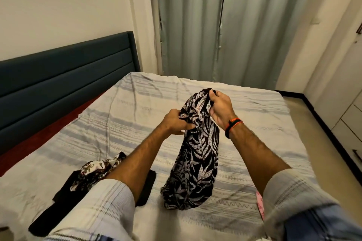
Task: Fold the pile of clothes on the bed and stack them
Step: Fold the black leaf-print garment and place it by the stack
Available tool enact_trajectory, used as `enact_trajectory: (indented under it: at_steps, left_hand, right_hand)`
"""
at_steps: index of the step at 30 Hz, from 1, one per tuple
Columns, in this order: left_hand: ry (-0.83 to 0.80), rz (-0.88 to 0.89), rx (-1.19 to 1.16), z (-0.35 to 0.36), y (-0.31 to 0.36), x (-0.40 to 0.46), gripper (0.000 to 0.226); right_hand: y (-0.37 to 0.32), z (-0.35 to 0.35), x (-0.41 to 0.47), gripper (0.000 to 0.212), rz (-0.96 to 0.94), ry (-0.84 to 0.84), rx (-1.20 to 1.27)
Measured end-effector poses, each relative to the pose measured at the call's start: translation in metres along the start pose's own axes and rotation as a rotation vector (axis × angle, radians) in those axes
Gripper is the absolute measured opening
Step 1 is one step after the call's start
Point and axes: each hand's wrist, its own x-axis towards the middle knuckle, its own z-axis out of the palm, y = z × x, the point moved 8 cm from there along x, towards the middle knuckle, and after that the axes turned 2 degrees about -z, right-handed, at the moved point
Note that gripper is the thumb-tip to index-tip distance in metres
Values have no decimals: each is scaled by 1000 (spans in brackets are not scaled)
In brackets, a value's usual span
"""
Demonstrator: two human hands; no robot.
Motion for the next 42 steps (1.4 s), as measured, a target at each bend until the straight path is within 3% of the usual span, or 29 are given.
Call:
enact_trajectory:
  at_steps: [2, 5, 9, 15, 19, 23, 24, 27, 29, 31, 32, 34, 36, 37, 39, 42]
  left_hand:
    - [-8, 36, -101, 3, 5, 4, 6]
    - [49, 139, -262, -3, 26, 10, 14]
    - [49, 185, -460, -12, 49, 17, 21]
    - [-91, 251, -705, -14, 82, 12, 25]
    - [-100, 276, -648, -15, 94, 8, 24]
    - [-182, 320, -700, -12, 109, -3, 22]
    - [-204, 332, -709, -12, 112, -7, 22]
    - [-231, 364, -666, -13, 117, -14, 21]
    - [-123, 406, -460, -21, 103, -9, 16]
    - [-7, 401, -236, -29, 78, 2, 16]
    - [27, 345, -151, -30, 61, 8, 27]
    - [-18, 194, -25, -25, 25, 19, 60]
    - [-171, 168, 143, -8, 2, 23, 71]
    - [-214, 186, 241, 1, -6, 27, 66]
    - [-152, 218, 371, 7, -12, 35, 45]
    - [32, 171, 387, -2, -3, 43, 34]
  right_hand:
    - [-6, 4, 4, 21, -24, 2, 51]
    - [-9, 1, 12, 21, -55, 33, -4]
    - [-9, -14, 13, 18, -65, 87, -368]
    - [-9, -10, 3, 19, -12, -12, -368]
    - [7, -10, 2, 39, 85, -79, -577]
    - [28, -10, 4, 80, 29, -136, -853]
    - [36, -9, 5, 81, 29, -145, -898]
    - [42, -8, 9, 53, -12, -101, -1019]
    - [33, -1, 12, 62, -117, -79, -958]
    - [16, 14, 10, 64, -208, -127, -612]
    - [7, 23, 7, 57, -240, -162, -441]
    - [-10, 34, 5, 47, -224, -196, -191]
    - [-26, 46, 5, 45, -195, -275, 11]
    - [-35, 51, 5, 46, -197, -303, 110]
    - [-52, 55, 6, 47, -240, -306, 224]
    - [-55, 38, 13, 40, -287, -182, 14]
